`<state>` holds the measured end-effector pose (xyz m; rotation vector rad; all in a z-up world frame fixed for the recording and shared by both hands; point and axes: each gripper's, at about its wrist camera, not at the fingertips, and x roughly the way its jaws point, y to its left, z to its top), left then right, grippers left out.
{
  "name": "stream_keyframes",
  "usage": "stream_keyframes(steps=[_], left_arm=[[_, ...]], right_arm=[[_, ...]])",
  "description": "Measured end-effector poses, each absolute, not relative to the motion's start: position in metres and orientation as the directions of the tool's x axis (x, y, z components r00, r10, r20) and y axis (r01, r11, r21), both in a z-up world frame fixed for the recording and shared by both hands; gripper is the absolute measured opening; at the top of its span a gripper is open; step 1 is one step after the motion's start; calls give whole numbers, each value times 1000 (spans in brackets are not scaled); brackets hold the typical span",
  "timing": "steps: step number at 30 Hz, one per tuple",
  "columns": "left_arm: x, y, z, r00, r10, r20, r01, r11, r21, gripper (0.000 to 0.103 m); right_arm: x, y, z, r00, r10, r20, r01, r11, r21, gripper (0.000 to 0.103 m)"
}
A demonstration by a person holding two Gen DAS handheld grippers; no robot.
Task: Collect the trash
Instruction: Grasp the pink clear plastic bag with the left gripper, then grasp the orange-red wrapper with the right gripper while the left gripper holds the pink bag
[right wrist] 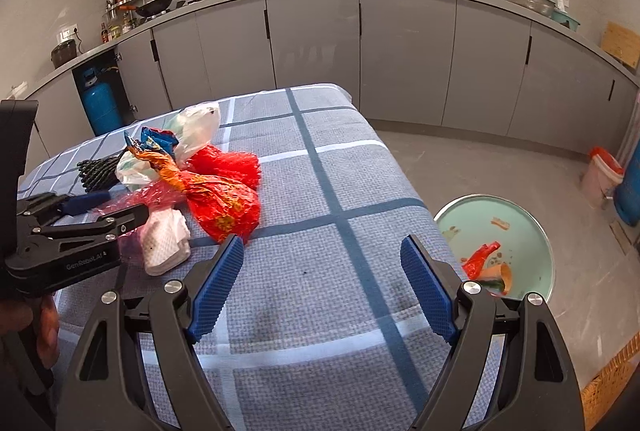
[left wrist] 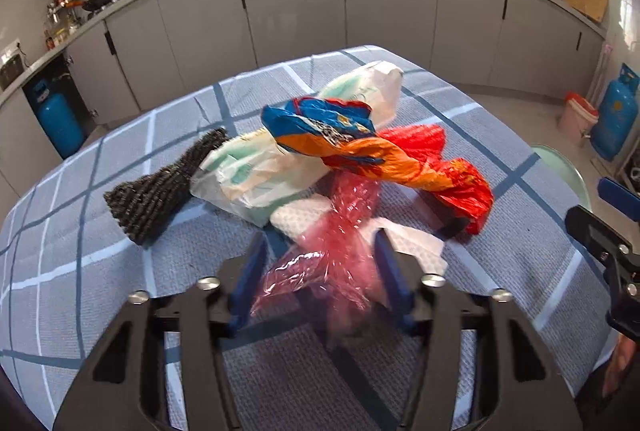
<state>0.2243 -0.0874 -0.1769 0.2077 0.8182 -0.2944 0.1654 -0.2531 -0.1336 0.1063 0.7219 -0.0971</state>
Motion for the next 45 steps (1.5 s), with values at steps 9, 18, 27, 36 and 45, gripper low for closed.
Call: stream_keyframes(steps=[9,18,27,36,45], left_arm=[[195,-79,-159,674,-207,-710,374,923,86,13],[167,-52,-131,762,-146,-631,311,937,158,13],[163,-26,-121,805,-70,-589,230,952,202,13],[174,-18,-146,778,-33,-627,198,961,195,13],[163,-15,-148,770,-35,-637,193,964,181,12]], right_arm=[[165,-244,-131,752,-46,-657,108,993,54,80],[172,-228,-129,753,-16,-657,68,996,53,80],[188,-200,-132,744,38,-667,-1,998,56,80],[185,-195,-137,724,13,-690,16,999,36,80],[153,-204,-135,706,-9,-708,56,997,44,80]])
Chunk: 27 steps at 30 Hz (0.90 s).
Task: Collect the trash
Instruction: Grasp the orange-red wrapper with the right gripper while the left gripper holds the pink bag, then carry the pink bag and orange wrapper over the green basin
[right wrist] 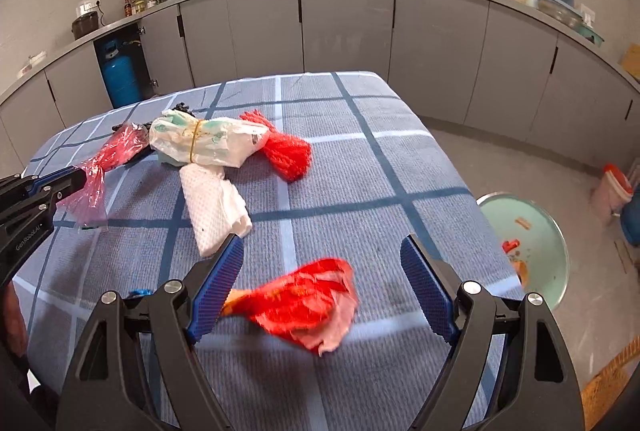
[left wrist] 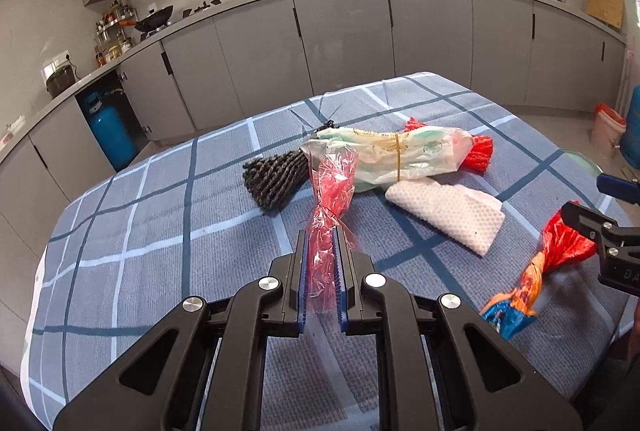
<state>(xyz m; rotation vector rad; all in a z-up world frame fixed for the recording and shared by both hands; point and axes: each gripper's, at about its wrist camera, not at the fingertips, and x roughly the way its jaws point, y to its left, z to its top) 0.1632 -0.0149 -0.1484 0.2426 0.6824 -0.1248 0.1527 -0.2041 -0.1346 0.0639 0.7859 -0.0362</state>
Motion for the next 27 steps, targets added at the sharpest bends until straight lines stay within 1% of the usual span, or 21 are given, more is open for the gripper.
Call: stream_keyframes(steps=[4,5,6,8,9,12,20,27], left_arm=[[153,-20,-156,757,-40,-652,211,959,187,12],[151,-21,-157,754,-43,-655,217,958,187,12],[148,-23,-157,753,-51,-656,226,956,186,12],[144,-27,-153,759,-61,-648,239,952,191,12],[143,-28,-152,761,-66,-646,244,951,190,12],[140,-31,-147,767,-74,-637,252,948,193,12],[135,-39,-132,793,-83,-603,259,943,210,12],[136,-54,-117,813,-103,-573,277,934,225,12]], right_arm=[[151,-203,-148,679,23,-733,55,995,81,80],[151,-202,-150,676,35,-736,48,995,92,78],[151,-200,-153,667,55,-743,34,994,104,74],[152,-196,-158,646,83,-758,8,993,115,42],[151,-194,-159,645,92,-758,-3,993,118,37],[147,-193,-153,659,104,-745,-19,992,122,14],[131,-199,-123,714,134,-687,-46,988,145,12],[119,-220,-91,779,87,-621,-5,991,132,12]])
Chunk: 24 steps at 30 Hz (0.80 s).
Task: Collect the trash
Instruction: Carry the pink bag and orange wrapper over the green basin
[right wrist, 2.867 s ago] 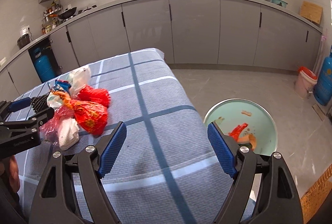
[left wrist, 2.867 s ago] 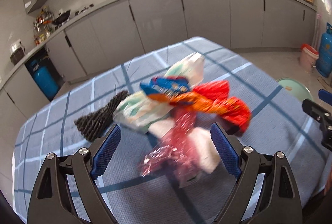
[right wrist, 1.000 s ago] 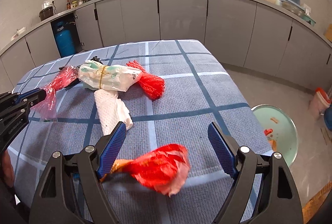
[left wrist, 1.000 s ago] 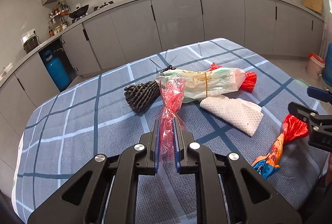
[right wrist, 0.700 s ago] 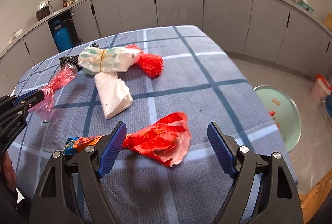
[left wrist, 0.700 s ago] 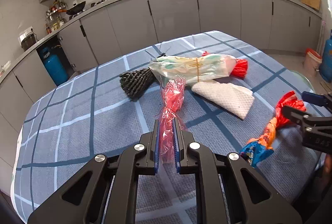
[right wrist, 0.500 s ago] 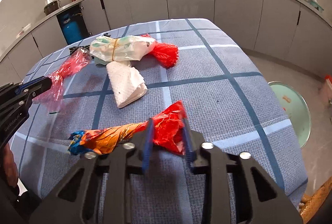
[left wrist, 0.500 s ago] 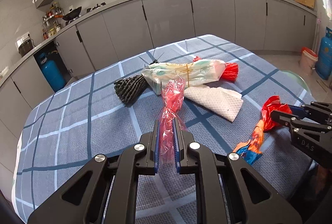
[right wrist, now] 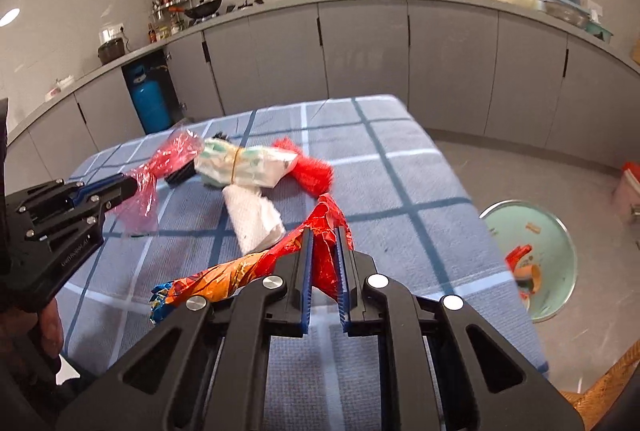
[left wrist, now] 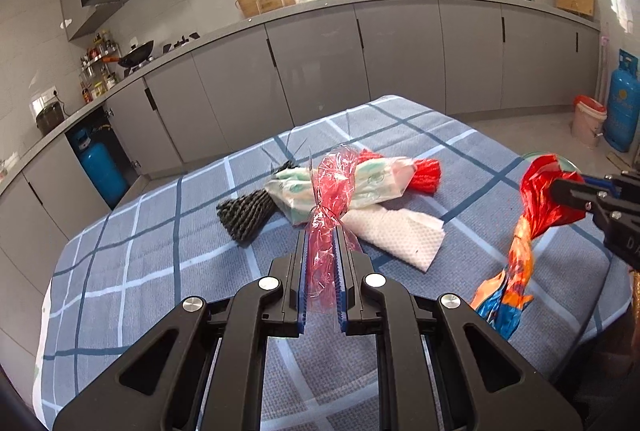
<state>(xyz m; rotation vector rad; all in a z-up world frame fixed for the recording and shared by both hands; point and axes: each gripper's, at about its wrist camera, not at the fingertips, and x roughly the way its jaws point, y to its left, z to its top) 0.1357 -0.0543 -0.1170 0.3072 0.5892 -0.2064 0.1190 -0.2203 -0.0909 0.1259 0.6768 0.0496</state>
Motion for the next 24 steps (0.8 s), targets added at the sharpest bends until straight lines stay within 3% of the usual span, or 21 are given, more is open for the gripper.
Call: stream_keyframes(steps=[24], left_arm=[[158,-163,-82,795,-310,-521,460,868,185,12]], right_arm=[[105,-328,-69,823,-118,-555,234,962,143,12]])
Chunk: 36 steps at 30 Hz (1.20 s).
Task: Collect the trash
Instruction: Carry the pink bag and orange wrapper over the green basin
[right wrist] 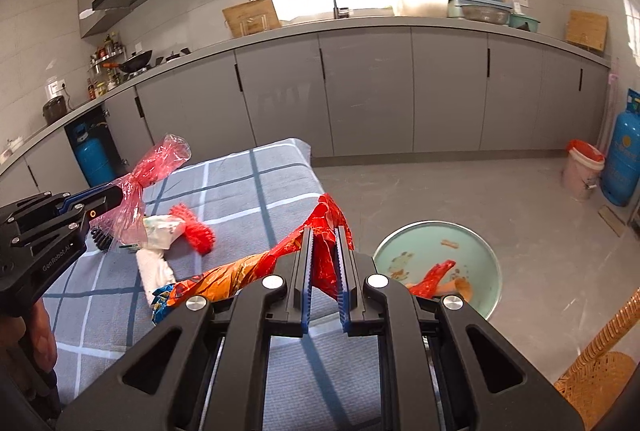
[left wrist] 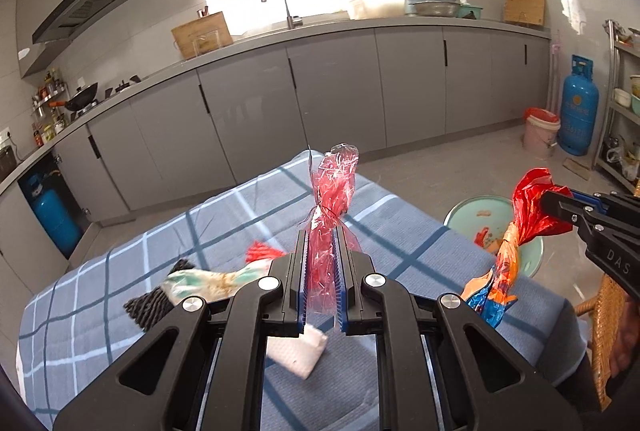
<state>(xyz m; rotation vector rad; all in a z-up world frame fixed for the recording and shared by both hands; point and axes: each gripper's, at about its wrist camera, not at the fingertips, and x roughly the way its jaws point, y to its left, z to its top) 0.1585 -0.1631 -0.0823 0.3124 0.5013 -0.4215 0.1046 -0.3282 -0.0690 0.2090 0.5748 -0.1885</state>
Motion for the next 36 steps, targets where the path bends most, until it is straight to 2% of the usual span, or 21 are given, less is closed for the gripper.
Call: stream_keyframes(steps=[36], left_arm=[[182,-285,-91,716,-431,-549,611,767,194,12]], right_arm=[[105,-426,-80,791,-264,-552,400,906,141,12]])
